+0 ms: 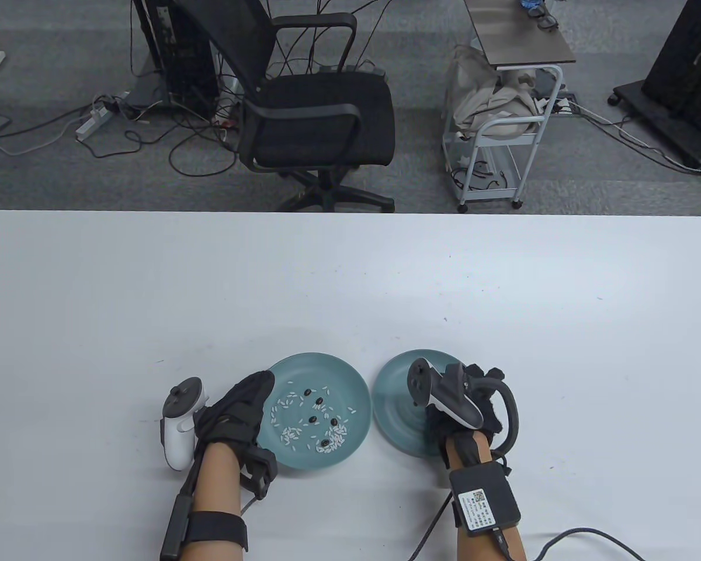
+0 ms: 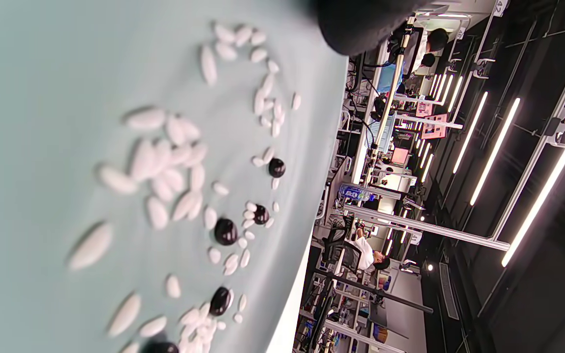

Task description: Pick coffee beans with hand pinch into plate

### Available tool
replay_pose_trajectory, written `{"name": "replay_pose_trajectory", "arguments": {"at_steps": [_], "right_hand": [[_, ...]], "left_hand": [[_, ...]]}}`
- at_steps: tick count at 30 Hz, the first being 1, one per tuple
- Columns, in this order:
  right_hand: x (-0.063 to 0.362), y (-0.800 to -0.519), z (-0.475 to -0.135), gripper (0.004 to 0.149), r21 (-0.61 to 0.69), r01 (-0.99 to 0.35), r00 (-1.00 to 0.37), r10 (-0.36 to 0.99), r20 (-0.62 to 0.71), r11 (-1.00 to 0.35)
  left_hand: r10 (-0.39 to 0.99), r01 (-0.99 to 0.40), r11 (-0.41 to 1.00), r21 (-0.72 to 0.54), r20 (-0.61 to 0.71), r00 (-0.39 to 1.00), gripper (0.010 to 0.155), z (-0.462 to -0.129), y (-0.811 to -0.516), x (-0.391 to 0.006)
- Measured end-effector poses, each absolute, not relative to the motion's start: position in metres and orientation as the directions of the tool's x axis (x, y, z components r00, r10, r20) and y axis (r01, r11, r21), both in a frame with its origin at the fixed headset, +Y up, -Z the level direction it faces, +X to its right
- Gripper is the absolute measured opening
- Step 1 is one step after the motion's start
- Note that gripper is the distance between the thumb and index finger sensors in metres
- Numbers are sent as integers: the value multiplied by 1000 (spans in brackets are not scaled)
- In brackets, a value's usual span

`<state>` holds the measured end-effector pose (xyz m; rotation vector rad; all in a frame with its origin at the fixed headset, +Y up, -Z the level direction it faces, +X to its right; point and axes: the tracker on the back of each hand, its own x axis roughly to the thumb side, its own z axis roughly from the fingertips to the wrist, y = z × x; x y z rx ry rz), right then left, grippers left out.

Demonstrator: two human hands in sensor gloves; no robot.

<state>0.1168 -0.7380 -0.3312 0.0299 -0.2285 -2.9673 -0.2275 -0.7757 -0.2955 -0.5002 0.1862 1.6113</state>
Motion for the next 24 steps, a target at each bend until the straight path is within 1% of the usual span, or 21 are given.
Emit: {"name": "replay_pose_trajectory", "arguments": {"at_steps": [3, 4, 8, 10, 13, 18, 23, 24], "right_hand": [[112, -741, -331, 37, 200, 200, -979, -205, -4, -959], [111, -741, -331, 37, 180, 207, -978, -211, 0, -962], [109, -740, -331, 36, 190, 230, -973, -232, 7, -955], [111, -736, -330, 36, 194, 214, -976, -218, 0, -957], [117, -729, -329, 38, 125, 162, -985, -167, -34, -979], [122, -712, -325, 47, 51, 87, -994, -90, -60, -995], [123, -692, -321, 67, -31, -41, -998, 42, -42, -999], [123, -689, -320, 70, -51, -68, -997, 70, -35, -996]], "left_hand": [[907, -980, -107, -168, -421, -27, 52, -296, -775, -229], [905, -980, -108, -165, -424, -29, 52, -295, -775, -229], [904, -978, -117, -172, -426, -33, 52, -295, -776, -228], [905, -978, -114, -173, -424, -31, 52, -296, -776, -228], [904, -980, -117, -164, -426, -37, 52, -295, -776, -228], [906, -979, -113, -167, -422, -33, 52, -295, -776, -228], [907, -979, -106, -176, -420, -23, 52, -296, -776, -228], [906, -979, -109, -175, -422, -25, 52, -295, -776, -228]]}}
